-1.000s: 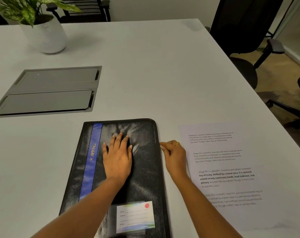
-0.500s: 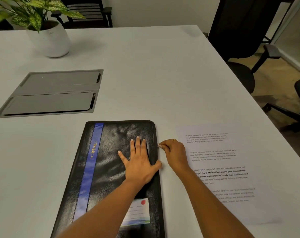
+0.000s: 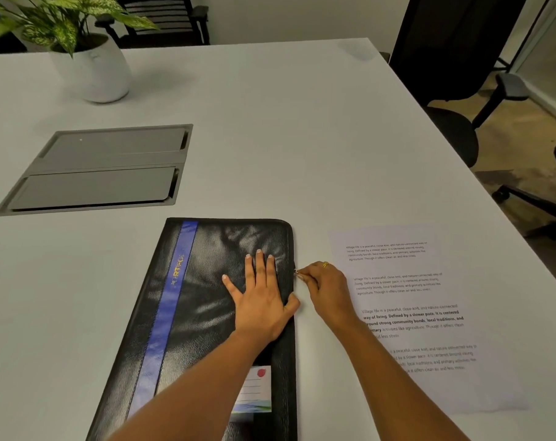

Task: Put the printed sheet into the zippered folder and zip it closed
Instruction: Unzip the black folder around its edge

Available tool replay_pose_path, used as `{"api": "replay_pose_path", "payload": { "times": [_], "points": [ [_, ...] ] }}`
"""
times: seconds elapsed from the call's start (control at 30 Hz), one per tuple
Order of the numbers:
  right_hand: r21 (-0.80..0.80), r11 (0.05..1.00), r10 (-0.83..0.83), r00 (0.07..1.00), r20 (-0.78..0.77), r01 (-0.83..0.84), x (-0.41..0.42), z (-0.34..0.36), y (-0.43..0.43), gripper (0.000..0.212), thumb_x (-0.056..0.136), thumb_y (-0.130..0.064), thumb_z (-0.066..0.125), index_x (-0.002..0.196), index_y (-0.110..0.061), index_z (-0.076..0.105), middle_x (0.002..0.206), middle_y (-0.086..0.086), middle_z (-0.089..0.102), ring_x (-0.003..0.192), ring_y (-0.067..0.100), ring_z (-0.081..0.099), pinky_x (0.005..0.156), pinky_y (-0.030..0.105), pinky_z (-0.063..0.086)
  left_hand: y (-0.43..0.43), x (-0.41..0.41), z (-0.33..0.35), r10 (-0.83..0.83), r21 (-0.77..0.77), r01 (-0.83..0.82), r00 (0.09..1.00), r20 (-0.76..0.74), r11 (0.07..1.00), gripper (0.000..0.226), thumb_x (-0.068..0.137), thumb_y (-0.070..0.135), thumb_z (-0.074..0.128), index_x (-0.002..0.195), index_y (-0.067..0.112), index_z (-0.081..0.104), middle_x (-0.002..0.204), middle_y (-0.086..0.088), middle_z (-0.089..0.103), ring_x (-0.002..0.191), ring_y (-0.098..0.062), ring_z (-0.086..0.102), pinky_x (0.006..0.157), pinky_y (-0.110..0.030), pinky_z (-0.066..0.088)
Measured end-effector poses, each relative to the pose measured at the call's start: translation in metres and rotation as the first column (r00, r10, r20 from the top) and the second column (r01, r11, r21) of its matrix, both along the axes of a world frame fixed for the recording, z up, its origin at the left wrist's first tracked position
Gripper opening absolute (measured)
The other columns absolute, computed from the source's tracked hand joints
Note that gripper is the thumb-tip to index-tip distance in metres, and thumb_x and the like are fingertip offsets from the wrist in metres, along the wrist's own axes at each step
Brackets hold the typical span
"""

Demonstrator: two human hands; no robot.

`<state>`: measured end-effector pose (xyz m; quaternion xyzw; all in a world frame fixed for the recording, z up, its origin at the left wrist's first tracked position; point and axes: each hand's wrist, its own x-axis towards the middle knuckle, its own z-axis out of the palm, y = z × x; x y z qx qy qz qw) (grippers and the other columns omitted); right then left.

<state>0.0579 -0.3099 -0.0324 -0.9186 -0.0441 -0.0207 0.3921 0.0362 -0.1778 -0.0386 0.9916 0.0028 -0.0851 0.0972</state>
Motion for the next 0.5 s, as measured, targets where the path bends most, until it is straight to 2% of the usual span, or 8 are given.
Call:
{"api": "replay_pose_path", "payload": {
  "times": [0.27, 0.4, 0.47, 0.5],
  "points": [
    [-0.047, 0.999, 0.020, 0.999, -0.030, -0.021, 0.002, 0.000, -0.002, 0.021, 0.090, -0.011, 0.053, 0.101, -0.002, 0.069, 0.100, 0.017, 0.068, 0.094, 0.026, 0.061, 0.081, 0.022, 0.040, 0.000, 0.000, -0.002, -0.018, 0.033, 0.017, 1.000, 0.022, 0.999, 0.081, 0.088, 0.058, 0.025, 0.149, 0.015, -0.007, 0.158, -0.005, -0.014, 0.145, -0.023, -0.015, 0.106, -0.067, -0.011],
    [-0.090, 0.995, 0.035, 0.993, -0.110, -0.045, 0.011, 0.003, -0.002, 0.020, 0.093, -0.013, 0.048, 0.100, -0.003, 0.064, 0.100, 0.015, 0.064, 0.093, 0.025, 0.058, 0.075, 0.021, 0.036, 0.002, 0.000, -0.001, -0.007, 0.002, 0.007, 1.000, 0.026, 1.000, 0.084, 0.085, 0.063, 0.029, 0.149, 0.019, -0.003, 0.158, -0.001, -0.012, 0.145, -0.019, -0.015, 0.109, -0.063, -0.011],
    [-0.159, 0.979, 0.107, 0.985, -0.133, -0.127, 0.013, 0.005, -0.001, 0.020, 0.094, -0.013, 0.042, 0.099, -0.001, 0.058, 0.100, 0.017, 0.061, 0.092, 0.028, 0.055, 0.072, 0.026, 0.035, 0.004, -0.002, 0.003, 0.003, 0.024, -0.004, 0.999, 0.054, 1.000, 0.085, 0.083, 0.066, 0.031, 0.149, 0.018, 0.009, 0.159, -0.001, 0.000, 0.146, -0.019, -0.003, 0.112, -0.059, -0.002],
    [-0.190, 0.966, 0.149, 0.978, -0.148, -0.176, 0.014, 0.006, -0.001, 0.020, 0.095, -0.013, 0.041, 0.098, 0.000, 0.056, 0.100, 0.019, 0.060, 0.093, 0.029, 0.054, 0.072, 0.029, 0.036, 0.004, -0.003, 0.006, 0.004, 0.059, -0.010, 0.996, 0.092, 0.998, 0.082, 0.082, 0.067, 0.032, 0.145, 0.016, 0.021, 0.156, -0.004, 0.015, 0.145, -0.020, 0.010, 0.112, -0.055, 0.010]
  ]
}}
